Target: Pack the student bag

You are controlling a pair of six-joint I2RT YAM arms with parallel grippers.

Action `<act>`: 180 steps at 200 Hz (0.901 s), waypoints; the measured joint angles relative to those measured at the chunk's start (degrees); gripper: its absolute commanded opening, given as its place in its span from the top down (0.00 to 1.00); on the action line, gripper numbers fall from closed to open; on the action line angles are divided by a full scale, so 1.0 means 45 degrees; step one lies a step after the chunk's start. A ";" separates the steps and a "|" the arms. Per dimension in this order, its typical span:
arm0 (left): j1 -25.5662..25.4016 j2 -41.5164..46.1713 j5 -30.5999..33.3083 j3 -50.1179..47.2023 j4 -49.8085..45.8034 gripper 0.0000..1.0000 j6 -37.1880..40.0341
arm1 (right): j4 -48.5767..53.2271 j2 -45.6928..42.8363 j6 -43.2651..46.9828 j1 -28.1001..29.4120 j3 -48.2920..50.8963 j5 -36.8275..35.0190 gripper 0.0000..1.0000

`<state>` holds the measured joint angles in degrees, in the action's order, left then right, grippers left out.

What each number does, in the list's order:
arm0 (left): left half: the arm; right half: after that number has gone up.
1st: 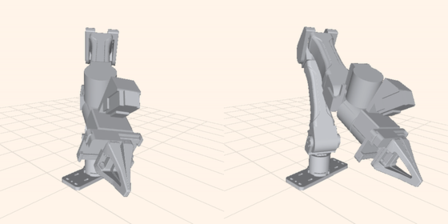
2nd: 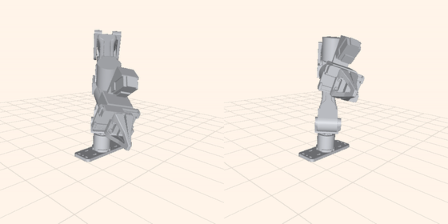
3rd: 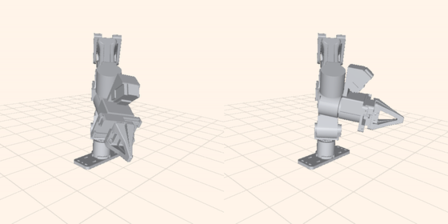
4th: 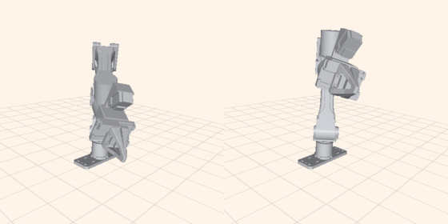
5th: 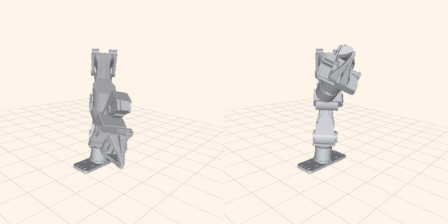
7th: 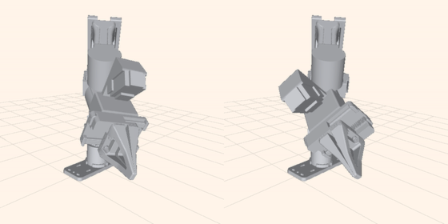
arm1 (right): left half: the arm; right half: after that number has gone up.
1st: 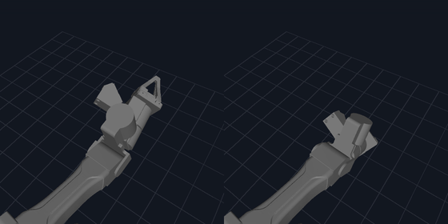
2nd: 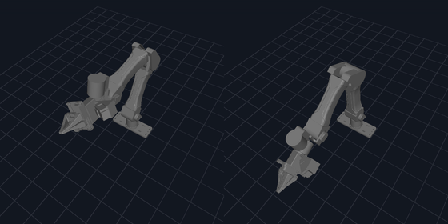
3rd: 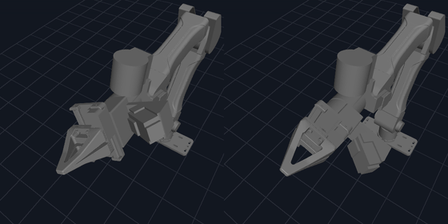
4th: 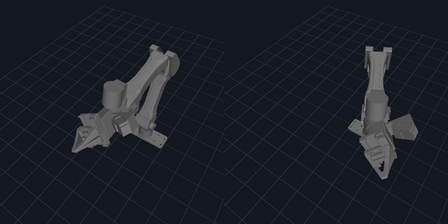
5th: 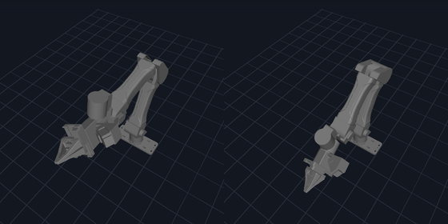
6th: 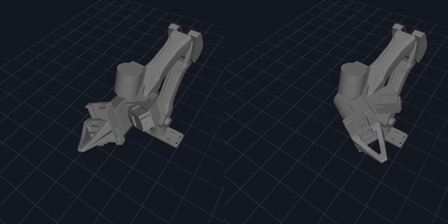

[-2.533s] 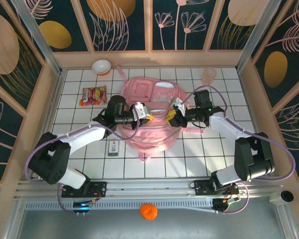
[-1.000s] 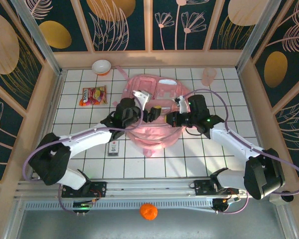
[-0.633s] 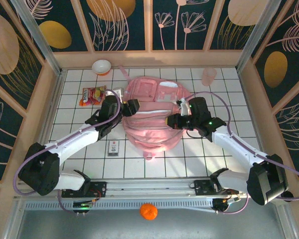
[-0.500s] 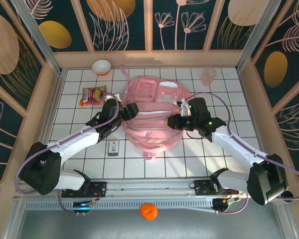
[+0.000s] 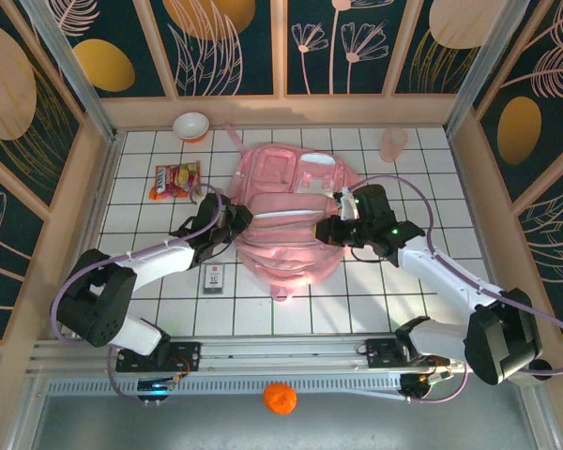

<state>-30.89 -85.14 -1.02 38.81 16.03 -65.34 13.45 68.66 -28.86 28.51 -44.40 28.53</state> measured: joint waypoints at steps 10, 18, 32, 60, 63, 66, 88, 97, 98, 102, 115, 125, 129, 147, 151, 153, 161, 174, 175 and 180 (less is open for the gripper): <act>0.0000 0.0000 -0.0063 -0.0126 0.0189 0.99 -0.0248 | 0.0010 0.0102 0.0005 -0.0136 -0.0053 0.0087 1.00; 0.0000 0.0010 -0.0112 -0.0243 0.0364 1.00 -0.0481 | 0.0015 0.0228 0.0049 -0.0287 -0.0136 0.0180 1.00; -0.0034 0.0151 -0.0136 -0.0491 0.0709 1.00 -0.0986 | 0.0029 0.0578 0.0219 -0.0661 -0.0374 0.0335 1.00; -0.0568 0.1093 0.0461 -0.0699 0.0821 1.00 -0.1710 | 0.0219 0.1666 0.0782 -0.1530 -0.1137 0.0432 1.00; -0.0675 0.1224 0.0622 -0.0709 0.0816 1.00 -0.1807 | 0.0243 0.1787 0.0826 -0.1608 -0.1224 0.0418 1.00; -0.0758 0.1326 0.0729 -0.0719 0.0831 1.00 -0.1875 | 0.0248 0.1904 0.0903 -0.1681 -0.1321 0.0393 1.00; -0.1360 0.2064 0.1554 -0.1078 0.1127 1.00 -0.2540 | 0.0403 0.2827 0.1384 -0.2011 -0.2171 0.0039 1.00; -0.1486 0.2205 0.1821 -0.1287 0.1258 1.00 -0.2778 | 0.0408 0.3060 0.1481 -0.2006 -0.2438 -0.0058 1.00; -0.1491 0.2210 0.1846 -0.1307 0.1258 1.00 -0.2798 | 0.0408 0.3084 0.1511 -0.2001 -0.2472 -0.0063 1.00; -0.1535 0.2234 0.1982 -0.1375 0.1277 1.00 -0.2909 | 0.0408 0.3133 0.1569 -0.1972 -0.2555 -0.0097 1.00; -0.1574 0.2239 0.2361 -0.1457 0.1360 1.00 -0.3177 | 0.0418 0.3147 0.1661 -0.1802 -0.2642 -0.0219 1.00; -0.1579 0.2239 0.2671 -0.1457 0.1452 1.00 -0.3317 | 0.0505 0.3133 0.1666 -0.1603 -0.2676 -0.0384 1.00; -0.1579 0.2239 0.2773 -0.1457 0.1506 1.00 -0.3356 | 0.0554 0.3133 0.1651 -0.1501 -0.2686 -0.0427 1.00; -0.1579 0.2220 0.3215 -0.1423 0.1603 1.00 -0.3415 | 0.0763 0.3079 0.1525 -0.0996 -0.2686 -0.0670 1.00; -0.1579 0.2205 0.3293 -0.1409 0.1613 1.00 -0.3419 | 0.0801 0.3055 0.1447 -0.0840 -0.2686 -0.0724 1.00; -0.1579 0.2195 0.3332 -0.1394 0.1627 1.00 -0.3424 | 0.0811 0.3041 0.1418 -0.0767 -0.2686 -0.0729 1.00; -0.1579 0.2142 0.3429 -0.1350 0.1651 1.00 -0.3458 | 0.0840 0.2977 0.1287 -0.0486 -0.2686 -0.0782 1.00; -0.1593 0.2040 0.3551 -0.1277 0.1729 1.00 -0.3521 | 0.0831 0.2914 0.1015 -0.0063 -0.2686 -0.0835 1.00; -0.1593 0.2021 0.3565 -0.1263 0.1734 1.00 -0.3526 | 0.0831 0.2909 0.0986 -0.0019 -0.2686 -0.0831 1.00; -0.1608 0.1982 0.3614 -0.1224 0.1729 1.00 -0.3546 | 0.0811 0.2905 0.0874 0.0117 -0.2686 -0.0845 1.00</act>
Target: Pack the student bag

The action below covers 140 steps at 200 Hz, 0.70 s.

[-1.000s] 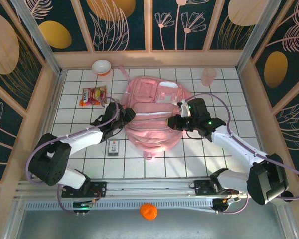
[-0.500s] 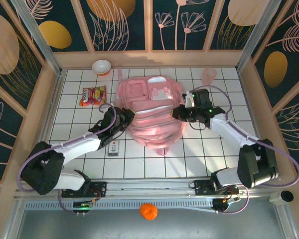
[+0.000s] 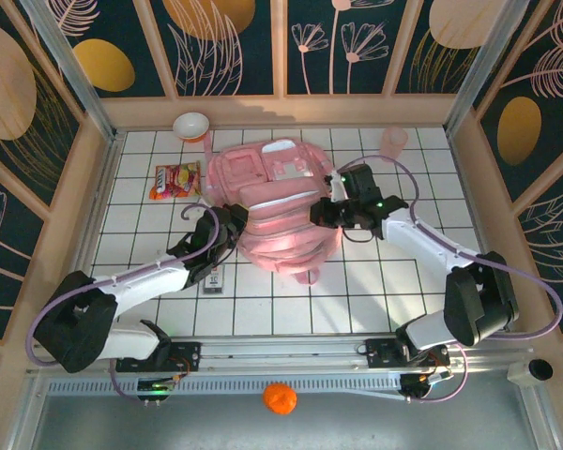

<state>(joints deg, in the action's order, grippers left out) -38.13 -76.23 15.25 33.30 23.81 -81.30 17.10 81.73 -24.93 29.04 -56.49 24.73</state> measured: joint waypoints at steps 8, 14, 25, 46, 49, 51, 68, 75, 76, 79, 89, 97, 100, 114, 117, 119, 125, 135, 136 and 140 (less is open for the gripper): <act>-0.0039 -0.0078 0.0073 0.0092 0.0005 1.00 0.0000 | -0.0029 0.0000 -0.0219 0.0228 0.0000 -0.0053 1.00; -0.0068 -0.0126 0.0112 0.0165 0.0000 1.00 0.0000 | -0.0039 0.0000 -0.0350 0.0393 0.0000 -0.0097 1.00; -0.0136 -0.0214 0.0170 0.0311 0.0000 1.00 0.0000 | -0.0092 0.0005 -0.0680 0.0719 -0.0010 -0.0185 1.00; -0.0272 -0.0393 0.0257 0.0554 0.0015 1.00 0.0000 | -0.0316 0.0155 -0.1345 0.1331 -0.0199 -0.0301 1.00; -0.0287 -0.0423 0.0272 0.0578 0.0015 1.00 0.0000 | -0.0393 0.0214 -0.1447 0.1423 -0.0253 -0.0301 1.00; -0.0296 -0.0442 0.0291 0.0593 0.0015 1.00 0.0000 | -0.0423 0.0257 -0.1564 0.1501 -0.0287 -0.0316 1.00; -0.0321 -0.0554 0.0306 0.0670 0.0058 1.00 0.0000 | -0.0991 0.0612 -0.2176 0.2079 -0.0505 -0.0403 1.00; -0.0335 -0.0563 0.0325 0.0680 0.0078 1.00 0.0000 | -0.1292 0.0787 -0.2448 0.2370 -0.0539 -0.0437 1.00; -0.0335 -0.0563 0.0325 0.0680 0.0083 1.00 0.0005 | -0.1370 0.0831 -0.2526 0.2438 -0.0544 -0.0437 1.00; -0.0340 -0.0563 0.0345 0.0680 0.0087 1.00 0.0005 | -0.1491 0.0894 -0.2608 0.2560 -0.0554 -0.0457 1.00; -0.0364 -0.0563 0.0350 0.0695 0.0087 1.00 0.0005 | -0.1894 0.1156 -0.2919 0.2953 -0.0588 -0.0447 1.00; -0.0374 -0.0563 0.0350 0.0699 0.0092 1.00 0.0005 | -0.2205 0.1331 -0.3118 0.3225 -0.0612 -0.0461 1.00; -0.0379 -0.0563 0.0355 0.0699 0.0092 1.00 0.0005 | -0.2307 0.1379 -0.3172 0.3293 -0.0617 -0.0486 1.00; -0.0389 -0.0563 0.0389 0.0699 0.0087 1.00 0.0005 | -0.2628 0.1520 -0.3279 0.3483 -0.0622 -0.0563 0.93; -0.0389 -0.0563 0.0393 0.0699 0.0092 1.00 0.0005 | -0.2642 0.1520 -0.3269 0.3487 -0.0627 -0.0593 0.90; -0.0389 -0.0563 0.0393 0.0699 0.0087 1.00 0.0005 | -0.2647 0.1520 -0.3254 0.3487 -0.0631 -0.0597 0.88; -0.0389 -0.0563 0.0393 0.0699 0.0092 1.00 0.0010 | -0.2657 0.1520 -0.3201 0.3487 -0.0646 -0.0656 0.83; -0.0393 -0.0554 0.0393 0.0699 0.0083 1.00 0.0019 | -0.2642 0.1491 -0.3007 0.3487 -0.0695 -0.0816 0.76; -0.0393 -0.0549 0.0393 0.0699 0.0073 1.00 0.0024 | -0.2633 0.1481 -0.3016 0.3487 -0.0699 -0.0840 0.76; -0.0398 -0.0549 0.0398 0.0699 0.0039 1.00 0.0049 | -0.2594 0.1438 -0.2773 0.3487 -0.0714 -0.0928 0.74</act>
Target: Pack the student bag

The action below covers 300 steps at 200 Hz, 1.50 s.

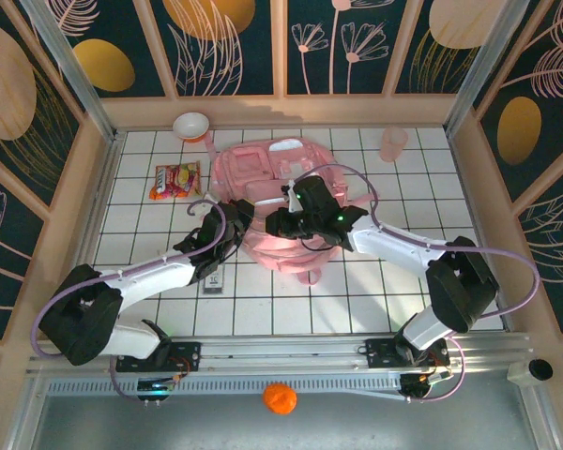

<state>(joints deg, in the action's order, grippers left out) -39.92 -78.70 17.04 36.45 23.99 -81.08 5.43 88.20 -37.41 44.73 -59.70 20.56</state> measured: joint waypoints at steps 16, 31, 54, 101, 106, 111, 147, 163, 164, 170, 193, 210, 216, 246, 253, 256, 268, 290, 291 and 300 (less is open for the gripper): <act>0.0000 0.0087 -0.0005 0.0015 -0.0199 1.00 0.0112 | 0.0510 -0.0491 0.0529 -0.0049 -0.0010 -0.0476 0.67; 0.0005 0.0194 -0.0039 0.0073 -0.0442 1.00 0.0262 | 0.1098 -0.1384 0.1205 -0.0359 0.0005 -0.0942 0.60; 0.0087 0.0219 -0.0262 0.0374 -0.1064 1.00 0.0447 | 0.1273 -0.3196 0.2555 -0.1171 0.0359 -0.1350 0.57; 0.0223 0.0214 -0.0845 0.0860 -0.1836 1.00 0.0918 | 0.1030 -0.4590 0.7524 -0.2016 0.1132 -0.1783 0.51; 0.0238 0.0199 -0.0923 0.0874 -0.1870 1.00 0.0937 | 0.0991 -0.4503 0.8252 -0.2016 0.1219 -0.1778 0.52; 0.0267 0.0175 -0.1015 0.0903 -0.1885 1.00 0.0962 | 0.0957 -0.4401 0.8908 -0.2016 0.1302 -0.1749 0.52; 0.0301 -0.0151 -0.1608 0.1195 -0.1957 1.00 0.1049 | 0.0933 -0.2744 1.3459 -0.2016 0.1282 -0.1418 0.53; 0.0301 -0.0209 -0.1744 0.1282 -0.1962 1.00 0.1137 | 0.1175 -0.1894 1.4906 -0.2016 0.1083 -0.1200 0.53; 0.0301 -0.0214 -0.1749 0.1282 -0.1962 1.00 0.1141 | 0.1185 -0.1826 1.5023 -0.2016 0.1069 -0.1190 0.53; 0.0301 -0.0219 -0.1787 0.1297 -0.1967 1.00 0.1166 | 0.1214 -0.1613 1.5426 -0.2016 0.1030 -0.1122 0.54; 0.0301 -0.0219 -0.1914 0.1336 -0.2040 1.00 0.1326 | 0.1200 -0.1073 1.6650 -0.2016 0.0942 -0.1025 0.62; 0.0301 -0.0219 -0.1982 0.1336 -0.2079 1.00 0.1447 | 0.1073 -0.0865 1.7039 -0.2040 0.0869 -0.1049 0.76; 0.0301 -0.0219 -0.1982 0.1345 -0.2098 1.00 0.1467 | 0.0991 -0.0811 1.7121 -0.2040 0.0845 -0.1069 0.83; 0.0393 -0.0214 -0.2001 0.1467 -0.2244 0.94 0.1700 | 0.0971 -0.0719 1.7335 -0.2064 0.0651 -0.1161 1.00; 0.0432 -0.0204 -0.2011 0.1477 -0.2268 0.88 0.1831 | 0.1112 -0.0719 1.7291 -0.2064 0.0515 -0.1166 1.00; 0.0447 -0.0189 -0.2021 0.1477 -0.2278 0.85 0.1870 | 0.1175 -0.0719 1.7286 -0.2064 0.0442 -0.1166 1.00; 0.0476 -0.0058 -0.2016 0.1477 -0.2351 0.75 0.2297 | 0.1443 -0.0719 1.7126 -0.2064 0.0185 -0.1137 1.00; 0.0520 0.0656 -0.2050 0.1477 -0.2516 0.62 0.3347 | 0.1729 -0.0719 1.6504 -0.2089 -0.0146 -0.1078 1.00; 0.0515 0.0685 -0.2050 0.1477 -0.2521 0.62 0.3410 | 0.1739 -0.0719 1.6485 -0.2089 -0.0151 -0.1073 1.00; 0.0515 0.1156 -0.2098 0.1481 -0.2652 0.58 0.4031 | 0.1787 -0.0719 1.6106 -0.2089 -0.0209 -0.0991 1.00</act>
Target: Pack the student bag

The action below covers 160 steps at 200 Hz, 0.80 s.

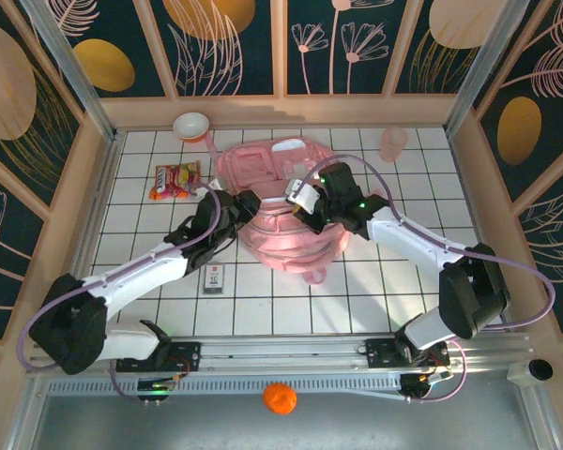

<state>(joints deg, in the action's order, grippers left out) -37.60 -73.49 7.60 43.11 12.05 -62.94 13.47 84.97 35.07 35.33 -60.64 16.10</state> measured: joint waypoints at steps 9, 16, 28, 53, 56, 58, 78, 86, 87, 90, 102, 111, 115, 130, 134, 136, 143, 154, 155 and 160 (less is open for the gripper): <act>0.0000 0.0461 -0.0073 0.0063 -0.0223 0.57 0.0437 | 0.0010 0.0000 -0.0345 0.0000 -0.0010 0.0073 1.00; -0.0010 0.0748 -0.0170 0.0185 -0.0495 0.56 0.0840 | 0.0010 0.0000 -0.0636 0.0000 -0.0010 0.0117 1.00; -0.0087 0.1127 -0.0257 0.0481 -0.1025 0.55 0.1583 | 0.0005 0.0000 -0.1219 0.0000 -0.0010 0.0214 1.00; -0.0554 0.1321 -0.0355 0.1185 -0.2249 0.53 0.2929 | 0.0019 0.0087 -0.2346 -0.0015 -0.0117 0.0559 1.00; -0.0631 0.1316 -0.0364 0.1258 -0.2424 0.53 0.3099 | 0.0024 0.0112 -0.2477 -0.0024 -0.0165 0.0607 1.00; -0.0665 0.1307 -0.0364 0.1287 -0.2497 0.53 0.3143 | 0.0034 0.0141 -0.2584 -0.0024 -0.0199 0.0656 1.00; -0.1112 0.1141 -0.0500 0.1549 -0.3429 0.53 0.4138 | 0.0097 0.0359 -0.3400 -0.0083 -0.0588 0.1035 1.00; -0.1302 0.0981 -0.0568 0.1603 -0.3725 0.53 0.4546 | 0.0102 0.0403 -0.3682 -0.0126 -0.0670 0.1209 1.00; -0.1316 0.0967 -0.0578 0.1608 -0.3745 0.53 0.4590 | 0.0097 0.0408 -0.3711 -0.0131 -0.0675 0.1224 1.00; -0.1384 0.0899 -0.0588 0.1622 -0.3837 0.53 0.4697 | 0.0092 0.0418 -0.3808 -0.0160 -0.0685 0.1297 1.00; -0.1637 0.0583 -0.0597 0.1685 -0.4172 0.53 0.5212 | 0.0092 0.0457 -0.4114 -0.0243 -0.0695 0.1559 1.00; -0.1787 0.0340 -0.0593 0.1729 -0.4371 0.53 0.5513 | 0.0102 0.0495 -0.4269 -0.0287 -0.0695 0.1719 1.00; -0.1841 0.0243 -0.0588 0.1739 -0.4444 0.53 0.5625 | 0.0102 0.0500 -0.4323 -0.0296 -0.0695 0.1763 1.00; -0.1967 -0.0019 -0.0568 0.1758 -0.4580 0.54 0.5931 | 0.0102 0.0525 -0.4469 -0.0335 -0.0695 0.1933 1.00; -0.1972 -0.0058 -0.0534 0.1758 -0.4590 0.54 0.5984 | 0.0102 0.0525 -0.4512 -0.0335 -0.0695 0.1987 1.00; -0.1972 -0.0078 -0.0525 0.1758 -0.4595 0.54 0.6008 | 0.0102 0.0525 -0.4517 -0.0335 -0.0695 0.2006 1.00; -0.1967 -0.0136 -0.0452 0.1778 -0.4609 0.54 0.6096 | 0.0097 0.0525 -0.4561 -0.0355 -0.0695 0.2089 1.00; -0.1967 -0.0267 -0.0296 0.1875 -0.4634 0.54 0.6217 | 0.0102 0.0525 -0.4595 -0.0359 -0.0695 0.2220 1.00; -0.1967 -0.0272 -0.0291 0.1885 -0.4639 0.55 0.6222 | 0.0102 0.0525 -0.4595 -0.0359 -0.0695 0.2229 1.00; -0.1967 -0.0359 -0.0223 0.1957 -0.4639 0.55 0.6275 | 0.0102 0.0525 -0.4600 -0.0359 -0.0695 0.2302 1.00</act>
<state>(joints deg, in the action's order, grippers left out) -46.46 -75.11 6.59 51.92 -8.82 -34.70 13.93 87.33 14.37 33.71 -63.77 26.46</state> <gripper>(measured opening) 0.456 0.050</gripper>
